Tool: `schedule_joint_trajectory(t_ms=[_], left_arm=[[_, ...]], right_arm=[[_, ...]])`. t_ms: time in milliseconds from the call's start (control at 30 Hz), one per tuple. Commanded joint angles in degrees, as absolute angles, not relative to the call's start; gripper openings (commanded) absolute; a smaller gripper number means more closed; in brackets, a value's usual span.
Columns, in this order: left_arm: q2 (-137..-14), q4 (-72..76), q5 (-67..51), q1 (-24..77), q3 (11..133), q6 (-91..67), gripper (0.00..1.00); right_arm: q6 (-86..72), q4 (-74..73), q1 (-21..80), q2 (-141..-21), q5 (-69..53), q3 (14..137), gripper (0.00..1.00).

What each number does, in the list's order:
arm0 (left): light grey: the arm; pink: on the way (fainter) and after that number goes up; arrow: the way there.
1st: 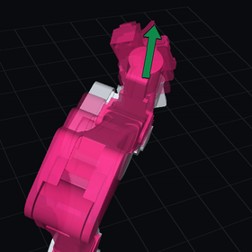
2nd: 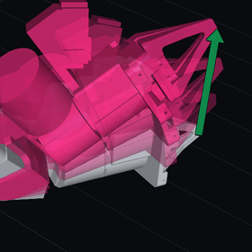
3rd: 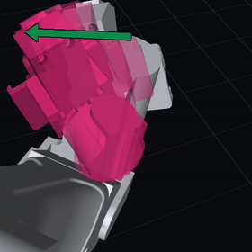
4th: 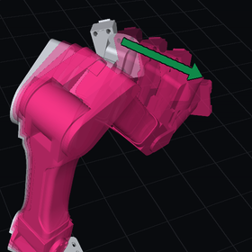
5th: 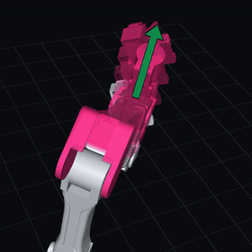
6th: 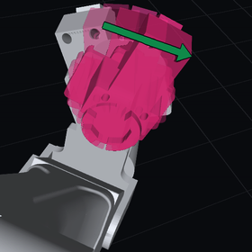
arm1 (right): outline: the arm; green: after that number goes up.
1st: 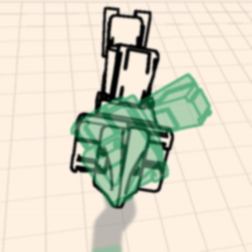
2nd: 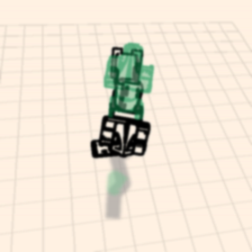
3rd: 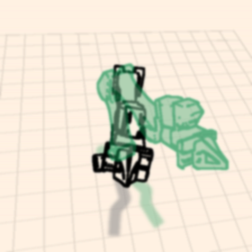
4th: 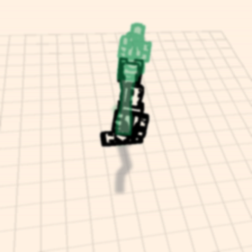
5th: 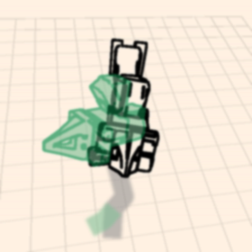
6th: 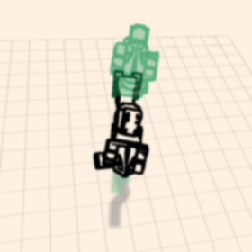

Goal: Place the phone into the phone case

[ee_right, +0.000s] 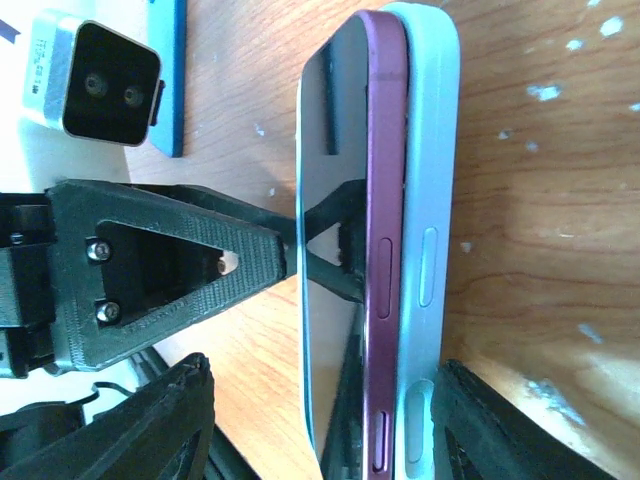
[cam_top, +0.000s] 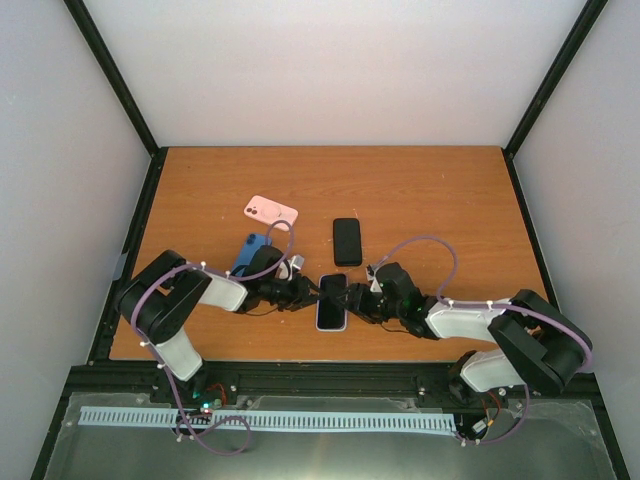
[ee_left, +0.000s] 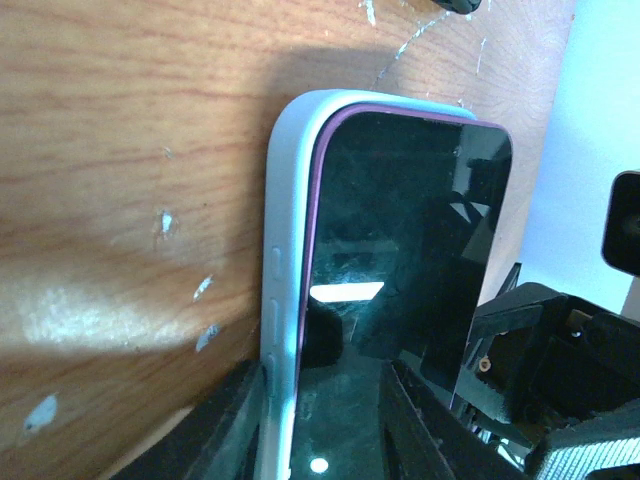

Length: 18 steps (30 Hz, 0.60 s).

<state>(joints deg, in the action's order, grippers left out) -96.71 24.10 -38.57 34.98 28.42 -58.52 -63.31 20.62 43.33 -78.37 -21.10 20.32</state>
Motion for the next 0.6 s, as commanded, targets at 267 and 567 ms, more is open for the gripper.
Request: schedule_joint_trajectory(t_ms=[267, 567], left_arm=[[-93.99, 21.62, -38.8, 36.81, 27.02, -59.01, 0.44], [-93.68, 20.87, -38.24, 36.91, 26.63, -58.8, 0.47]], right_arm=[[-66.9, 38.19, 43.59, -80.51, -25.7, 19.87, 0.52], [-64.82, 34.16, 43.59, -83.39, -25.06, 21.71, 0.37]])
